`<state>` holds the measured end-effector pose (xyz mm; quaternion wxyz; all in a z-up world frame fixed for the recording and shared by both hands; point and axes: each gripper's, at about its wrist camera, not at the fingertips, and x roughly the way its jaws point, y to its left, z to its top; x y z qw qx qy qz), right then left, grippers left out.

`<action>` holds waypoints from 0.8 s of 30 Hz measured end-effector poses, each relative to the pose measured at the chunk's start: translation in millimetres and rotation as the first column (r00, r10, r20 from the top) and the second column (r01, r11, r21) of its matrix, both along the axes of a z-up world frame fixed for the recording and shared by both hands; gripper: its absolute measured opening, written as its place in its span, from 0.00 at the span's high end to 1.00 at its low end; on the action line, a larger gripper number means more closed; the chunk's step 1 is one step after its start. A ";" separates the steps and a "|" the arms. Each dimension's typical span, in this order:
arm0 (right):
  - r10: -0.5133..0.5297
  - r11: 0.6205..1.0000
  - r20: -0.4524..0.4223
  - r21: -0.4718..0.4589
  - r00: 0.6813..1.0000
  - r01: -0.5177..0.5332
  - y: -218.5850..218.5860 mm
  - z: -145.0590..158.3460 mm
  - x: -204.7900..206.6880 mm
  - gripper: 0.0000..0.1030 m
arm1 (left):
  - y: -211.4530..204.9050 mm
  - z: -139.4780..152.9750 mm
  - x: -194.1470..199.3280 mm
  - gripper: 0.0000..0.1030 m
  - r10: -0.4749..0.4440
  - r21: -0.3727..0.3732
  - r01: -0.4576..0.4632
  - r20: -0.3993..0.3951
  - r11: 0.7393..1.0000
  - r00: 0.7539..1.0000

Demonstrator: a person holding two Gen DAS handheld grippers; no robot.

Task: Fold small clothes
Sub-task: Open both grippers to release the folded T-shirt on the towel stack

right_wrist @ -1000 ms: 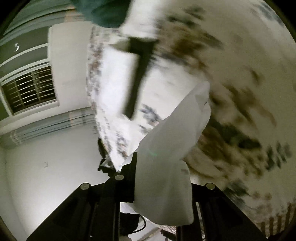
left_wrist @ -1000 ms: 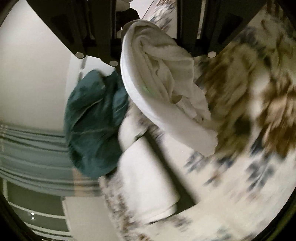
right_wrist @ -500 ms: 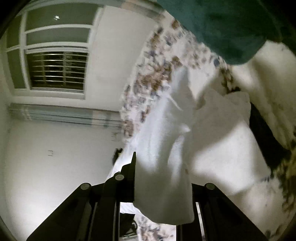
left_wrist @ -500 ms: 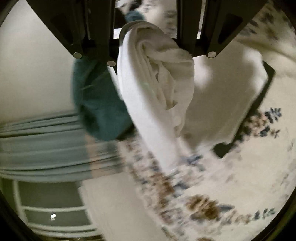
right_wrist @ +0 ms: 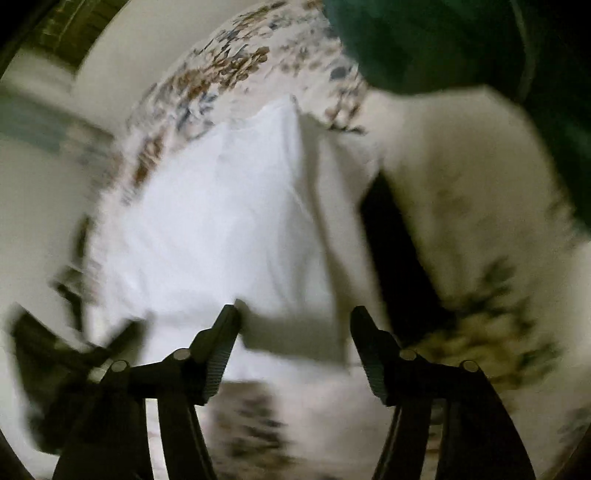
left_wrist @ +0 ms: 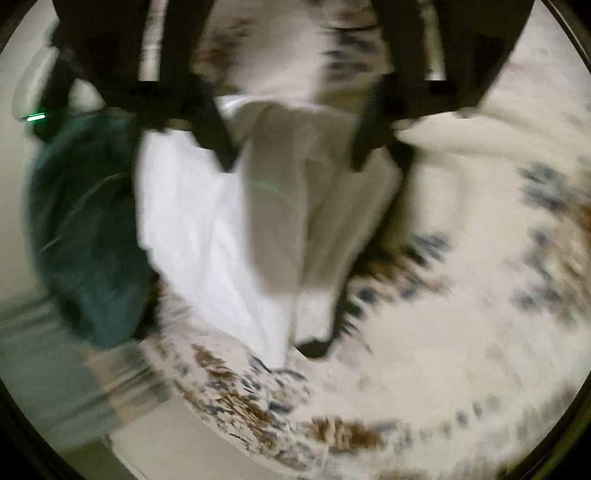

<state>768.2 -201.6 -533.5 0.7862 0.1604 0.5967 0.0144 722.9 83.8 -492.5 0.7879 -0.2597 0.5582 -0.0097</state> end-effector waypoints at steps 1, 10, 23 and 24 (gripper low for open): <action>0.019 0.998 0.011 -0.062 1.000 -0.018 2.2 7.5 -4.5 0.21 | -5.0 10.8 -3.8 0.15 -0.020 0.097 0.019 0.008 0.995 1.000; 0.063 0.938 0.134 -0.345 0.989 -0.013 15.3 110.1 -74.2 0.00 | -31.7 80.0 -41.4 0.00 -0.129 0.450 0.070 0.101 0.890 0.986; 0.059 0.907 0.281 -0.416 0.958 0.066 15.3 293.4 -252.3 0.00 | -71.3 222.6 -189.9 0.00 -0.218 0.521 0.074 0.222 0.850 0.950; 0.062 0.906 0.290 -0.419 0.955 0.068 14.3 303.5 -264.2 0.00 | -72.6 232.4 -199.8 0.00 -0.220 0.516 0.073 0.231 0.854 0.948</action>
